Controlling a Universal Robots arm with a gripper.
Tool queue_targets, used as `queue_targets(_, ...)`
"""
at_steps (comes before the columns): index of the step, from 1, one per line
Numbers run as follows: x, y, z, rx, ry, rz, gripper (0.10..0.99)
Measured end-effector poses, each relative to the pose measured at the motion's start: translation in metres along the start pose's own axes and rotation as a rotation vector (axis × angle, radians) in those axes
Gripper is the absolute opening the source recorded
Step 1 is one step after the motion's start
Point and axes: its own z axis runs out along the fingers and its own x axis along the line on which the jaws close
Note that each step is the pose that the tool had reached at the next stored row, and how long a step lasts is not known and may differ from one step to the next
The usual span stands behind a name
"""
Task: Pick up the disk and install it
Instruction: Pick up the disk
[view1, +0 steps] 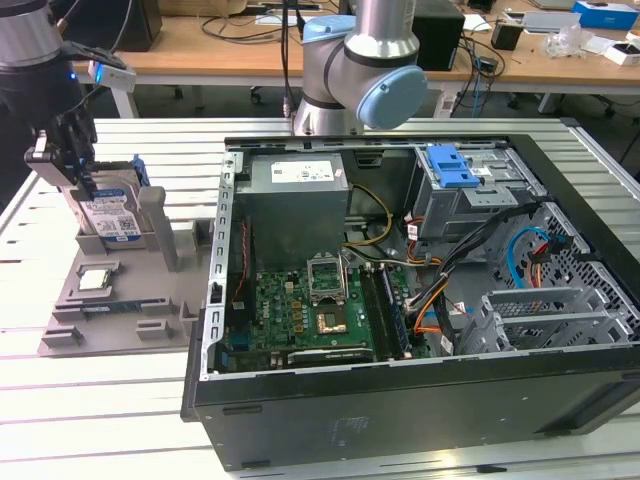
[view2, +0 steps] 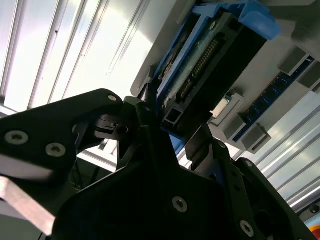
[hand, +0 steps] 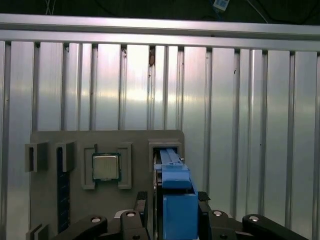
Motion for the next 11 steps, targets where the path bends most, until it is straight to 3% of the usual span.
queue_targets(6, 0.0, 0.0, 0.0003, 0.0, -0.0001, 0.0, 0.467)
queue_targets(8, 0.0, 0.0, 0.0003, 0.0, 0.0, 0.0, 0.365)
queue_targets(11, 0.0, 0.0, 0.0004, 0.0, -0.0001, 0.0, 0.365)
